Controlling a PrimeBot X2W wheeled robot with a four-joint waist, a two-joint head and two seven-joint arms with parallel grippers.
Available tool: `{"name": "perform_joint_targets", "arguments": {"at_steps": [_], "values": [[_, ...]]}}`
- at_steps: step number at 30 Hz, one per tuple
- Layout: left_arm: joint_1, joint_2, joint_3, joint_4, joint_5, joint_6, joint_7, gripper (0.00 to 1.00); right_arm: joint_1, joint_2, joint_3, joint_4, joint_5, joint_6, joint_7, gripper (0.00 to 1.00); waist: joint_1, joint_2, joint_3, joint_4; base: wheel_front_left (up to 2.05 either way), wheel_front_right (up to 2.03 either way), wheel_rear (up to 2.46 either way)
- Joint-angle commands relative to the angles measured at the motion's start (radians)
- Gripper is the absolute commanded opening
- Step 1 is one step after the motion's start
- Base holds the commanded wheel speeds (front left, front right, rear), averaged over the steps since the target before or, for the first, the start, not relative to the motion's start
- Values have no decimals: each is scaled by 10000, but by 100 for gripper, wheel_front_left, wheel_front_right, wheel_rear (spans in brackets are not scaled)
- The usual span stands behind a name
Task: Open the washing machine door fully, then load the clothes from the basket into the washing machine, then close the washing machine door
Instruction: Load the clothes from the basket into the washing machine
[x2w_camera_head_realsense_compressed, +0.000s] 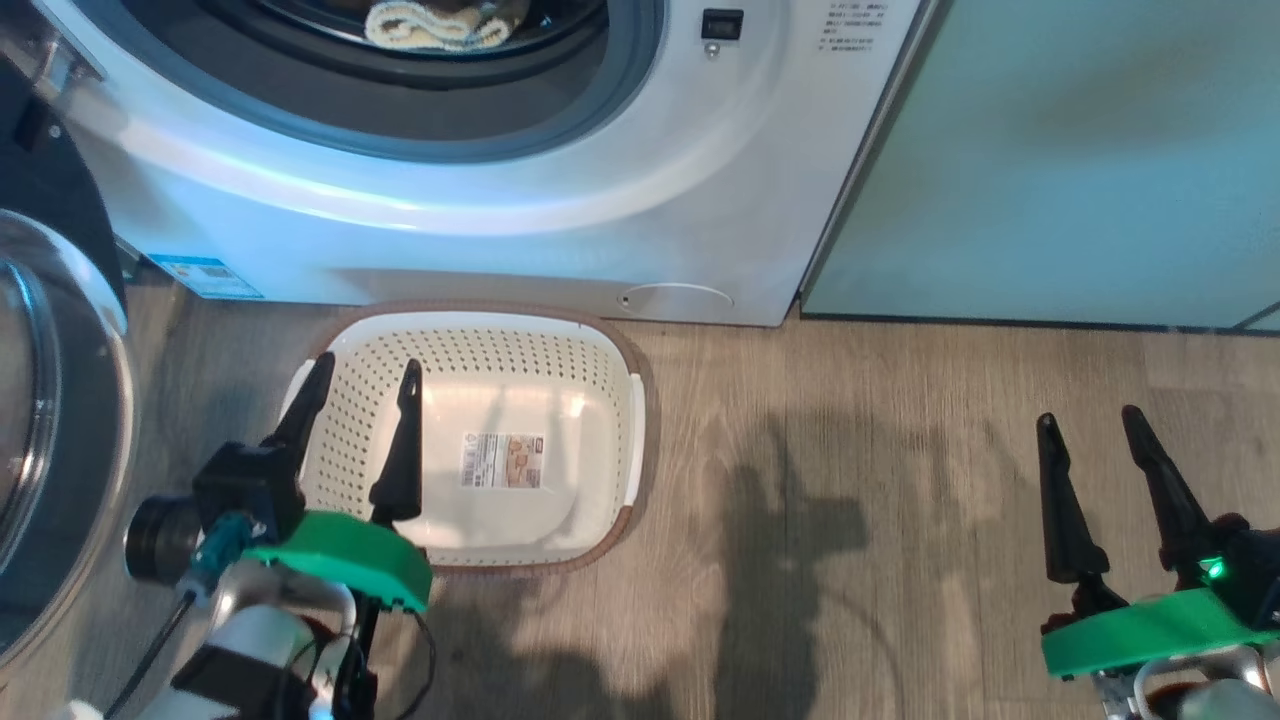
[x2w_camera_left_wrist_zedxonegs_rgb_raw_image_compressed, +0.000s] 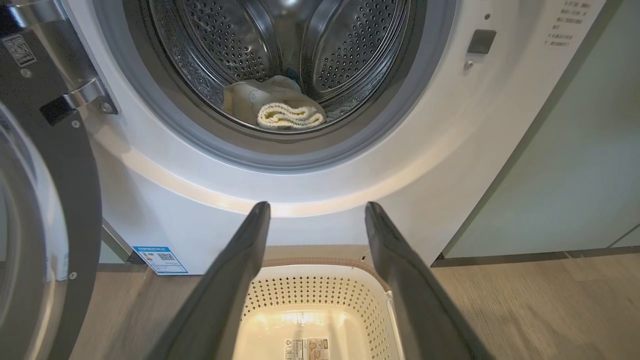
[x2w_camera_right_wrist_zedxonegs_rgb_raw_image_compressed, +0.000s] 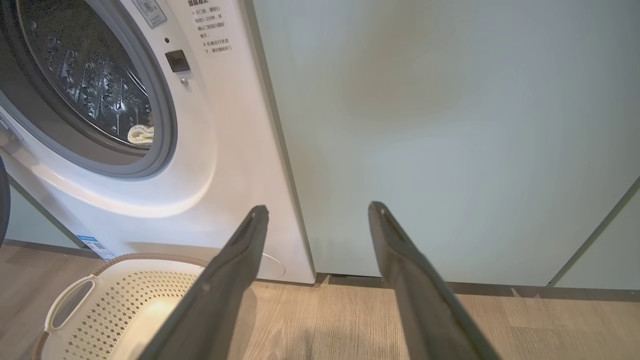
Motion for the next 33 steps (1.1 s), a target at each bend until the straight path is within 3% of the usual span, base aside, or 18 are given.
{"name": "perform_joint_targets", "arguments": {"at_steps": [1, 10, 17, 33], "values": [[-626, 283, 369, -185, -28, -41, 86, 100, -214, -129, 268, -330, 29, -29, -47, 100, 0, -1, 173, -52, 0, 0, 0], [-1685, 599, 471, 284, -33, -320, 350, 100, -584, -129, 333, -294, 205, -29, -108, 100, 0, -1, 1014, -298, 0, 0, 0], [-3243, 1265, 574, 978, 86, -807, 914, 100, -1019, -129, 552, -161, 532, -29, -176, 100, 0, -1, 1866, -728, 0, 0, 0], [-6802, 3702, 923, 2446, -111, -2450, 3613, 100, -2004, -129, 1163, -93, 2171, -29, -201, 100, 0, -1, 3501, -2424, 0, 0, 0]]}}
